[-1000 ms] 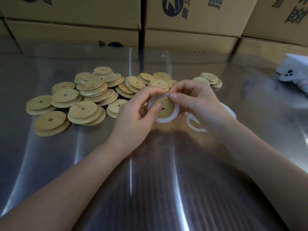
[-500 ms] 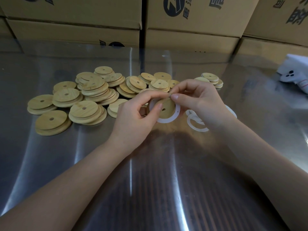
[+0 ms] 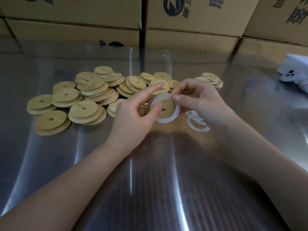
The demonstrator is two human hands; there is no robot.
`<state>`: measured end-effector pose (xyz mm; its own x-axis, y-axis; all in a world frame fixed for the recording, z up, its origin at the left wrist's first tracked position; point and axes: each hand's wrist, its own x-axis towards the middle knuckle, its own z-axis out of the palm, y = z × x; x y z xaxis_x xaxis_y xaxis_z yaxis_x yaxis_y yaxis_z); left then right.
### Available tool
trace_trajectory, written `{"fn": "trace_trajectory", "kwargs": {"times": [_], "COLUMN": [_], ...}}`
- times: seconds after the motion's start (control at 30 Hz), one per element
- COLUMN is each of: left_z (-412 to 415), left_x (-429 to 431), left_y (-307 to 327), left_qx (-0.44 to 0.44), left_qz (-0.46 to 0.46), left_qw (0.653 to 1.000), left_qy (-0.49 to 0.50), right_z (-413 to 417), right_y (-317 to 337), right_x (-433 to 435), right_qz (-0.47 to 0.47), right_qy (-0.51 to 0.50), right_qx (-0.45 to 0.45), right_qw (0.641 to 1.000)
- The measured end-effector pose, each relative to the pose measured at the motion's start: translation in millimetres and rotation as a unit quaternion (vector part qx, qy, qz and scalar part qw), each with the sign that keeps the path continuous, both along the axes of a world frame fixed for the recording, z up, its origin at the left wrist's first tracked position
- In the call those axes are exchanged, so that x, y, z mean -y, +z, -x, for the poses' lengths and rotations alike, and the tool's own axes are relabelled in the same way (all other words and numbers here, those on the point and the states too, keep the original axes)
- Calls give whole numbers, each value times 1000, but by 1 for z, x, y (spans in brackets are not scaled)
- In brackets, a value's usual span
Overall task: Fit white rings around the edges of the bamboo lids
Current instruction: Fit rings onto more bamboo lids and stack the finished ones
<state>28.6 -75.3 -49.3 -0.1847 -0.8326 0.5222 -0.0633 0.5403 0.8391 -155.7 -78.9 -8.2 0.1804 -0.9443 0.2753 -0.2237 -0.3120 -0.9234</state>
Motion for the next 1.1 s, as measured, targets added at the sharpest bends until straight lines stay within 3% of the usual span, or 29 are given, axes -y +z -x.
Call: {"fn": "trace_trajectory", "kwargs": {"times": [0.7,1.1], "left_z": [-2,-3], "left_x": [0,-1], "left_y": [2,5], "left_qx": [-36,-5], "left_qz": [-9,-42], "left_qw": [999,999], "left_qy": [-4,-12], "right_z": [4,2], "right_y": [-1,-2], "right_x": [2,2], "right_qz": [-7,-7], "right_qy": [21,17], "right_qx": [-1,15], "right_qw": [1000,1000]}}
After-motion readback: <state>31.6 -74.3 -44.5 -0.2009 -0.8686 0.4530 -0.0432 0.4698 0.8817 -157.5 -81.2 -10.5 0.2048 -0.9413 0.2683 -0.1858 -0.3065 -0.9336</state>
